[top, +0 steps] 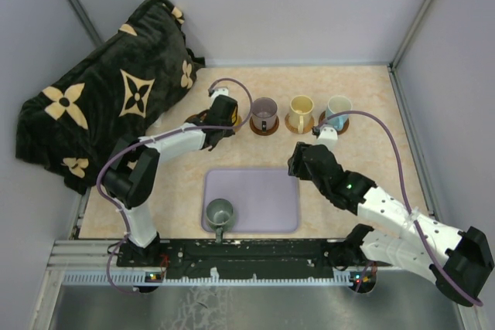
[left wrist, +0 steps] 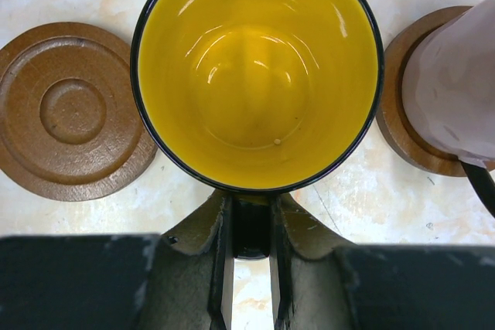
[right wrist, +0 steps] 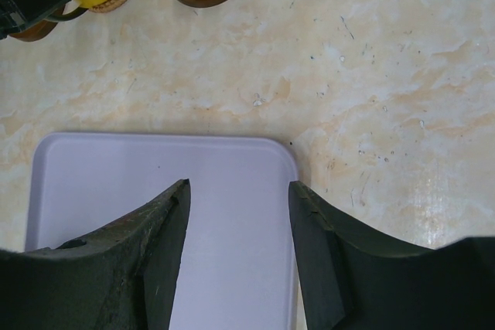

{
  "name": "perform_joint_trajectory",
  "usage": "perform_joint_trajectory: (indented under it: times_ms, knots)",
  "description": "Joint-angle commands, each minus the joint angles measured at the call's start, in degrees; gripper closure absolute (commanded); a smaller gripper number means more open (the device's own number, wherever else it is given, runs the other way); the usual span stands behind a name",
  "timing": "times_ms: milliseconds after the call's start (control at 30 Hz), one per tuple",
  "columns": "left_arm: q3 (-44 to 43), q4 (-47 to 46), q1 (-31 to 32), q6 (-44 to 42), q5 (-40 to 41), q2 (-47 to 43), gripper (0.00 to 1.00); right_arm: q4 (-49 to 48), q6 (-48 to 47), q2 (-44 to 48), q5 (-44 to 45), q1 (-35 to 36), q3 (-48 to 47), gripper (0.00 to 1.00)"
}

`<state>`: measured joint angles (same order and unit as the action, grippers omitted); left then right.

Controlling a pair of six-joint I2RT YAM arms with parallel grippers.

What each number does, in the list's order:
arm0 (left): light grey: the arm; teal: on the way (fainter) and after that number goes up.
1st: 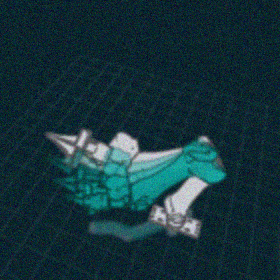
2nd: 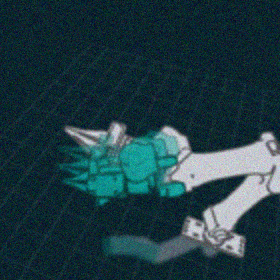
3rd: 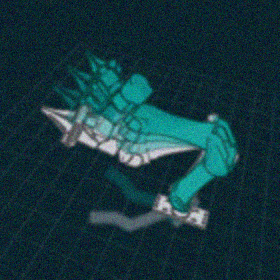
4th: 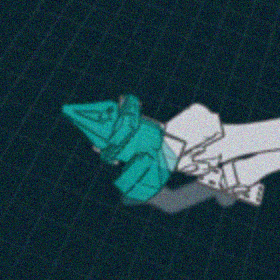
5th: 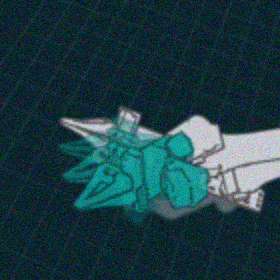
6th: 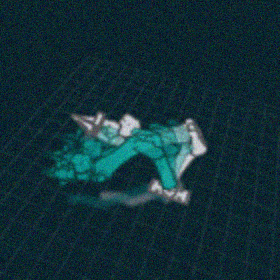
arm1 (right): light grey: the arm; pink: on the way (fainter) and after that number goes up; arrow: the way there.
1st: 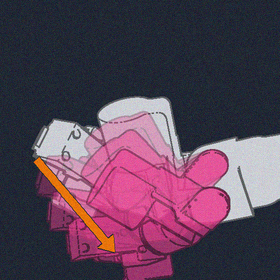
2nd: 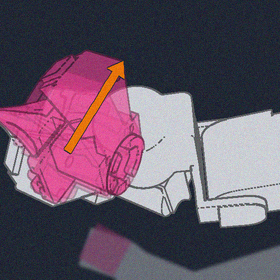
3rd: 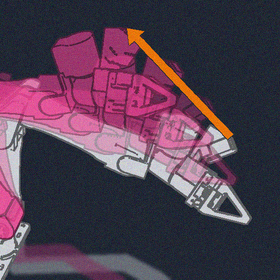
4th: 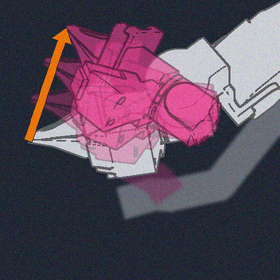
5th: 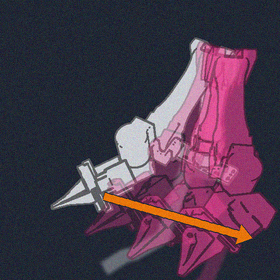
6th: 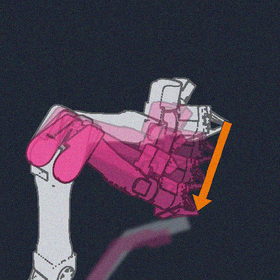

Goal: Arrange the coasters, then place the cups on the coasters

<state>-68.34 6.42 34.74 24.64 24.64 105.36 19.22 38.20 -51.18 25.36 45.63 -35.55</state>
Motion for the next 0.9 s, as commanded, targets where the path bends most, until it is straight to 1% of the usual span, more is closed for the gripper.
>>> perform_joint_trajectory:
  times_ms: [0, 133, 333, 433, 633, 867]
  knots:
    - [1.19, 1.5, 0.33, -0.04, 1.58, -2.63, 1.0, -2.71, 0.92, 0.57, 0.22, 0.48, -0.57, 0.46]
    - [0.59, -0.26, 0.33, -0.95, 1.22, -2.92, 1.0, -2.61, 1.0, 0.73, 0.23, 0.44, -0.51, 0.46]
    - [1.08, -8.53, 0.33, -4.27, 1.02, -3.94, 1.0, -2.55, 0.75, 0.56, 0.77, 0.47, -0.43, 0.46]
    - [0.09, -10.66, 0.33, -5.53, 1.05, -4.45, 1.0, -2.52, 0.65, 0.23, 0.74, 0.43, -0.36, 0.46]
    - [-0.94, -10.6, 0.33, -6.8, 2.23, -4.87, 1.0, -3.08, 0.76, -0.39, 0.39, 0.43, -0.14, 0.46]
    - [0.05, -8.72, 0.37, -4.64, 2.95, -5.52, 1.0, -3.58, 0.59, -1.02, -0.05, 0.43, -0.48, 0.46]
